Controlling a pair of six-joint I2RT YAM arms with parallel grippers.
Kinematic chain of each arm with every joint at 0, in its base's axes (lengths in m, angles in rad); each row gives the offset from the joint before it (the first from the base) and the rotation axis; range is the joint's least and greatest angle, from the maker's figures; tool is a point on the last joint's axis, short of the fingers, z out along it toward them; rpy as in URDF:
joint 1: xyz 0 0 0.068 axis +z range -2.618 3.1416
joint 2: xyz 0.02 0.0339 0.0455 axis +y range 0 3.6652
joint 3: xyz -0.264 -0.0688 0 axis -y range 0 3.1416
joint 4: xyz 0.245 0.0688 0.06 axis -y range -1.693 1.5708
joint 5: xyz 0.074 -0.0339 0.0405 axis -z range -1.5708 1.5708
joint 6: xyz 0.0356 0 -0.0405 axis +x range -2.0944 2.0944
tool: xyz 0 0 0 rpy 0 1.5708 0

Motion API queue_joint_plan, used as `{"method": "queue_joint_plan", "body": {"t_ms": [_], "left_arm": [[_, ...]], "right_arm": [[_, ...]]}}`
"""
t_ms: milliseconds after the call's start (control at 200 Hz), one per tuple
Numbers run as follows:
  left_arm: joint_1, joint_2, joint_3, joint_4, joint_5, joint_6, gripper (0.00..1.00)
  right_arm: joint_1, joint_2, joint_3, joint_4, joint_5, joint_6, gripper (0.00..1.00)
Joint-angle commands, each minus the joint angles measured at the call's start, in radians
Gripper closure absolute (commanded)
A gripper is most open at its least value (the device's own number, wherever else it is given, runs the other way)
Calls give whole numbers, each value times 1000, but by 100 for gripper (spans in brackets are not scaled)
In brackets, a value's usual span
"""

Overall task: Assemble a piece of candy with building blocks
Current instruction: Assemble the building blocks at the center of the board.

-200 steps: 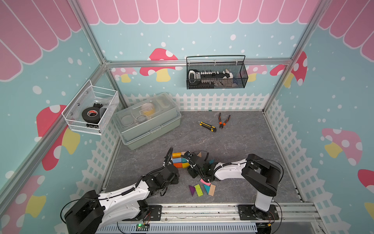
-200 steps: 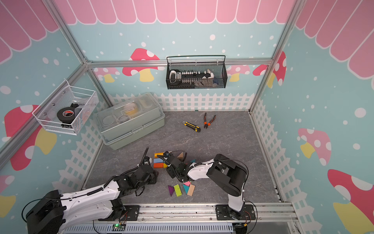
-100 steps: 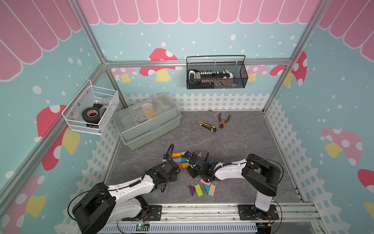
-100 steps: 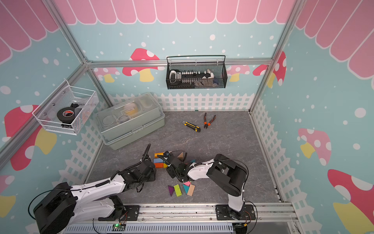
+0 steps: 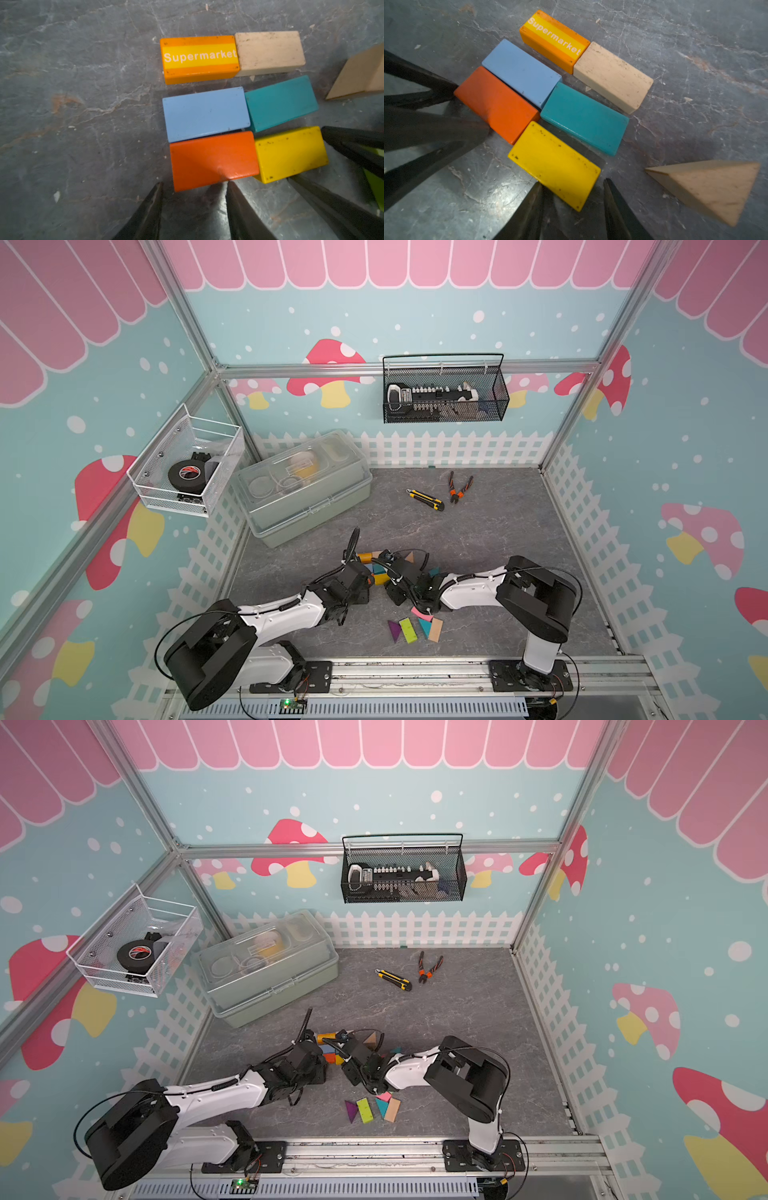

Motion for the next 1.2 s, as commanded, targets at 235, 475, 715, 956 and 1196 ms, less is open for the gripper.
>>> {"method": "queue_joint_plan", "body": {"t_ms": [235, 475, 715, 956, 1196], "left_arm": [[15, 40, -14, -2, 33, 9, 52], [16, 24, -19, -14, 33, 3, 52], [16, -26, -40, -45, 42, -26, 51], [15, -35, -50, -67, 16, -57, 52], [17, 15, -29, -63, -17, -59, 53]], "right_arm": [[-7, 30, 21, -54, 23, 38, 53], [-12, 29, 35, -61, 32, 56, 53], [-12, 32, 46, -62, 24, 78, 52], [-12, 35, 46, -70, 0, 75, 48], [-12, 51, 52, -76, -10, 65, 41]]}}
